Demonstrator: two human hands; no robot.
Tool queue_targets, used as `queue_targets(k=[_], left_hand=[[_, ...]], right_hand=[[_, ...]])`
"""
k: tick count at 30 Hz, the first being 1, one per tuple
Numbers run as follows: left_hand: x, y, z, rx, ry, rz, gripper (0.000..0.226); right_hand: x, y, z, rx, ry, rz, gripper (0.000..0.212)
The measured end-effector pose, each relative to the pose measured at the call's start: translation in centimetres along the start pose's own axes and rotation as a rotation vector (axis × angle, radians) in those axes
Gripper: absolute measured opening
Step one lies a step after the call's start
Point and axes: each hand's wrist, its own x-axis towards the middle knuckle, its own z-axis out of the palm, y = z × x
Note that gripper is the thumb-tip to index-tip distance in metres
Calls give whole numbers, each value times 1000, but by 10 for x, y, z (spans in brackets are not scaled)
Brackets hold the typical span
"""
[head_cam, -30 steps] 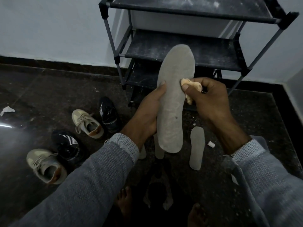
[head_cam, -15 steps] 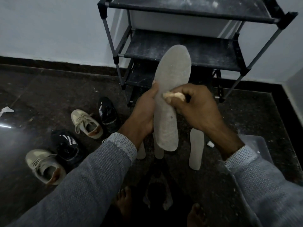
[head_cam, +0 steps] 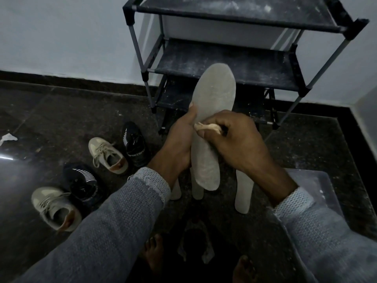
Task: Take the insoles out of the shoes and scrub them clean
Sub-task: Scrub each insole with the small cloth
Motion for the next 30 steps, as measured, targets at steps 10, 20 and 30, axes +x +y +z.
queue_targets(k=[10,20,30], left_hand=[[-1,-4,5,-56,-32,3,48],[-5,-6,12,-73,-33,-20,50],[-8,-6,13,-99,-35,-24,52]], right_hand=[[2,8,-5,-17,129,38,8],[5,18,-9,10,284,116,15],[6,20,-9,-24,260,122,16]])
